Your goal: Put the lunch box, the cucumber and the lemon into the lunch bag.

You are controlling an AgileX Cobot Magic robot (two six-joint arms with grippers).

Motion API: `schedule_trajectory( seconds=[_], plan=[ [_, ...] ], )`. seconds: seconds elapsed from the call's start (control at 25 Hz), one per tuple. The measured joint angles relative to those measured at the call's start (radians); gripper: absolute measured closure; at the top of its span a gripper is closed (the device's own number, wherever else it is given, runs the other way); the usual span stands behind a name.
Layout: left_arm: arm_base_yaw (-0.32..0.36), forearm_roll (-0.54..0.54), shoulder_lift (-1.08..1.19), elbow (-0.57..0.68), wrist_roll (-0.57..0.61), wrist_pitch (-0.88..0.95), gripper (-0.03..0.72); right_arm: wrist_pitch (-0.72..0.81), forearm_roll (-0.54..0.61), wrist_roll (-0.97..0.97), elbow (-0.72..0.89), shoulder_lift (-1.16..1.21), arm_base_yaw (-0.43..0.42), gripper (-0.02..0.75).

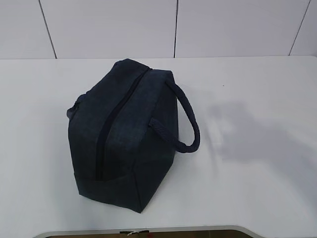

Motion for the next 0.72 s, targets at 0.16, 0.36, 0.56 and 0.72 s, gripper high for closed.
schedule_trajectory(
  seconds=[0.16,0.36,0.56,0.72],
  plan=[
    [0.0,0.002,-0.075,0.029,0.0,0.0,0.445,0.0,0.0,-0.006,0.063,-0.079,0.0,0.353],
    [0.0,0.002,-0.181,0.154,0.0,0.0,0.445,0.002,0.004,-0.014,0.152,-0.187,0.0,0.353],
    [0.0,0.006,-0.284,0.294,0.0,0.002,0.446,0.004,0.004,-0.028,0.238,-0.291,0.0,0.353],
    [0.0,0.006,-0.372,0.367,0.0,0.002,0.446,0.006,0.004,-0.056,0.299,-0.369,0.0,0.342]
  ],
)
